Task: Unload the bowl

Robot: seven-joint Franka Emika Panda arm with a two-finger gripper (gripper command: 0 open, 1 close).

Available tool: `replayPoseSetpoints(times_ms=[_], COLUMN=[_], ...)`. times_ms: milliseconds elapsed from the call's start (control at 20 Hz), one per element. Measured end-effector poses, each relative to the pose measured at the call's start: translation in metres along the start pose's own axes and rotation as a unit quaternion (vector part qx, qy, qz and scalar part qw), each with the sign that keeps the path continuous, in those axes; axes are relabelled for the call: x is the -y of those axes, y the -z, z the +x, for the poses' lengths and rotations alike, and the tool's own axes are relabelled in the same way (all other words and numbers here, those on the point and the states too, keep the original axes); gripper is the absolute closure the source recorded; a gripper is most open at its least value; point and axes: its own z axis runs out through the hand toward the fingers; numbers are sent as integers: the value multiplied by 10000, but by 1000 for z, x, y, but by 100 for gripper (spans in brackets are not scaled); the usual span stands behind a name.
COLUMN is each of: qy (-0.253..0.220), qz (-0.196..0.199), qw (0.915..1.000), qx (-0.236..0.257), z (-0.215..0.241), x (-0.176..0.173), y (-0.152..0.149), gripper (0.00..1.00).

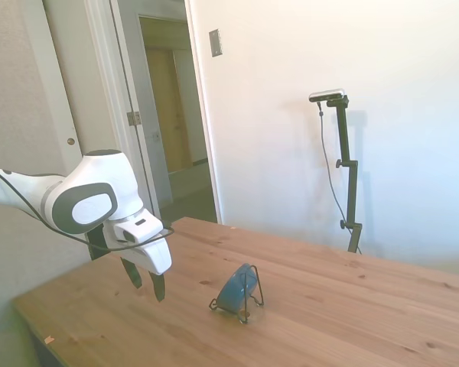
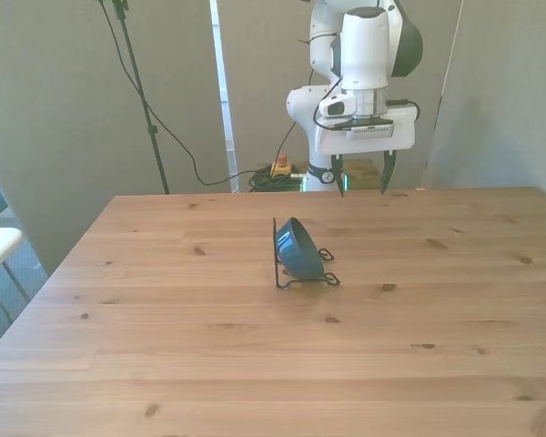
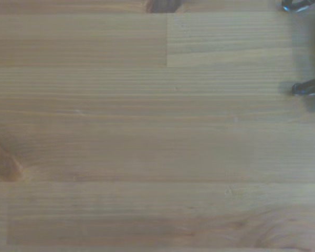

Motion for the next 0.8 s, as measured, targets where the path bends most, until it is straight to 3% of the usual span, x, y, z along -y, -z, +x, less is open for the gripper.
replayPoseSetpoints(times_ms=[200,350,800], qy=[-8,-454,-1694], qz=[10,115,-174], qw=[9998,9973,9749], qx=[-217,-561,-1431], z=[6,22,88], x=[6,20,43], y=[2,10,19], gripper=[0,0,0])
